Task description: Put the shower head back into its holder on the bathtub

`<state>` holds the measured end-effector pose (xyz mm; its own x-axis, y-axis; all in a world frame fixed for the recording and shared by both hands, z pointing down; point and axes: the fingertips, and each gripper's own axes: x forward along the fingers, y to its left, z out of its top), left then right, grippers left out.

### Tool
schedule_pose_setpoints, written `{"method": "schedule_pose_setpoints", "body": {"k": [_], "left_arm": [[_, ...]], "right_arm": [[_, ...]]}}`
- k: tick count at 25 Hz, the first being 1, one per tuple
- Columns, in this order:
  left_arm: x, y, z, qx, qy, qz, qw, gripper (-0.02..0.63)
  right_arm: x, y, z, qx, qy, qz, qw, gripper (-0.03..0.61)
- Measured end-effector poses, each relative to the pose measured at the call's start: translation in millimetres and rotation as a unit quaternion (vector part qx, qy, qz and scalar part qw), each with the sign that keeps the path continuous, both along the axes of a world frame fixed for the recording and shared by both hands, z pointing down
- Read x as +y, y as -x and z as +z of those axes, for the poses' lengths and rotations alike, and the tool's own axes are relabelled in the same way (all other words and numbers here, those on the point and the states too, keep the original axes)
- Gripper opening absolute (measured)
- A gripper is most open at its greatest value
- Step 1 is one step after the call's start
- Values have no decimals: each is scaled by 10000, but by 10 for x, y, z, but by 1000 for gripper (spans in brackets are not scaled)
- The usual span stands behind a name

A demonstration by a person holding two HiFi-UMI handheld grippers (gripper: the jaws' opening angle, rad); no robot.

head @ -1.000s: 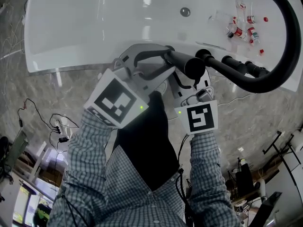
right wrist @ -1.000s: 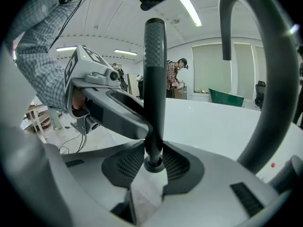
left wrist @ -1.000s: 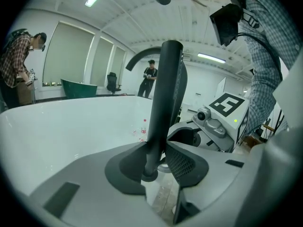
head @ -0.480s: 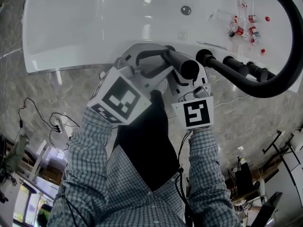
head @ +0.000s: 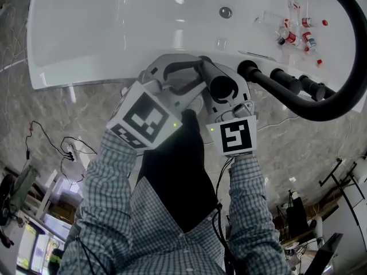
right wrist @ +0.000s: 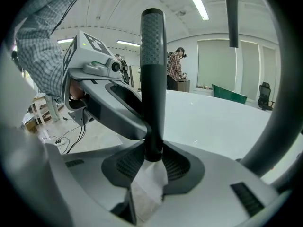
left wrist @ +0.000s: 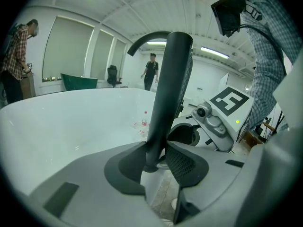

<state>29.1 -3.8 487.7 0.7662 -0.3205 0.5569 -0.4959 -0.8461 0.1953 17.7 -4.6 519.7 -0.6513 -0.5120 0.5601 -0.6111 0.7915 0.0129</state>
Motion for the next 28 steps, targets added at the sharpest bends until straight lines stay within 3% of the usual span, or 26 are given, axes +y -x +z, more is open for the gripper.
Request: {"method": "schedule_pose_setpoints", "body": {"k": [8,28], "left_arm": [[-6,-4,-13,507,502,-310,9970,124],[68,210,-108,589,591,-584,9948,125]], "right_arm": [[21,-5,60,-13,328,182,9993,118],[82,-96,-91,54,500,387,9980,135]]}}
